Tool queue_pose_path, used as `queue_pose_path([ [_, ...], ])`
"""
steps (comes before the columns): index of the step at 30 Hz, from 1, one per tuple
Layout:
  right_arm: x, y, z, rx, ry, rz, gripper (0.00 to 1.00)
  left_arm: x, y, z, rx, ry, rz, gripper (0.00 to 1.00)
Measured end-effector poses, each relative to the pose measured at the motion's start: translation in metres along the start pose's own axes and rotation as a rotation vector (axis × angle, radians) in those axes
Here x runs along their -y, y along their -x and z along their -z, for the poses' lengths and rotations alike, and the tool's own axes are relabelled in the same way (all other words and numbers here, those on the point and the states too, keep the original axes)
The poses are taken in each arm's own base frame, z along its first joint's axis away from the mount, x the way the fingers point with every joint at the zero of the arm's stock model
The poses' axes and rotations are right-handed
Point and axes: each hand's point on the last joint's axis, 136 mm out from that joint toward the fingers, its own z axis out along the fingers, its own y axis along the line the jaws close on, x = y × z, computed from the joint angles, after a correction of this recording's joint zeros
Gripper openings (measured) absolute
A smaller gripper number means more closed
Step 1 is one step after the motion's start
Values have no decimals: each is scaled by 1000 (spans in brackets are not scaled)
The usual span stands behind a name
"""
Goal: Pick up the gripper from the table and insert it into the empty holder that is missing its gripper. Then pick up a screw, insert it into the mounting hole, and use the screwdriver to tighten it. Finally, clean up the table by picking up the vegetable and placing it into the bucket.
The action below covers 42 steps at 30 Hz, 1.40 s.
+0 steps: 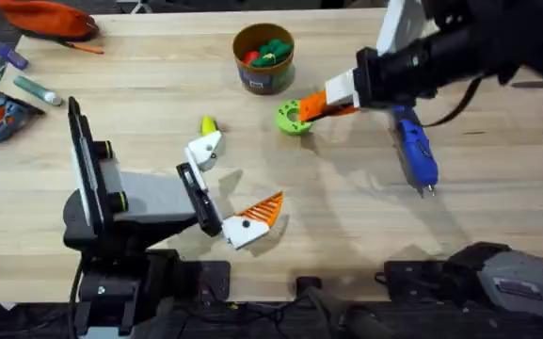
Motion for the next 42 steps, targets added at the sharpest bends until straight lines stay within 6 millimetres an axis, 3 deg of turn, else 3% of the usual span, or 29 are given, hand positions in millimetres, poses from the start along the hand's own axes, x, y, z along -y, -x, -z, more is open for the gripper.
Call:
queue_pose_path([
  [10, -30, 5, 5, 79, 520, -50, 9, 0, 0, 0, 0, 0, 0, 985],
  [15, -40, -6, 14, 28, 691, -62, 9, 0, 0, 0, 0, 0, 0, 985],
  [23, -55, -25, 27, -62, 842, -38, 9, 0, 0, 0, 0, 0, 0, 985],
  [27, -53, -32, 22, -113, 880, -61, 9, 0, 0, 0, 0, 0, 0, 985],
  [36, -47, -30, 4, -172, 983, -33, 9, 0, 0, 0, 0, 0, 0, 985],
  [42, -47, -26, 3, -88, 1019, 104, 9, 0, 0, 0, 0, 0, 0, 985],
])
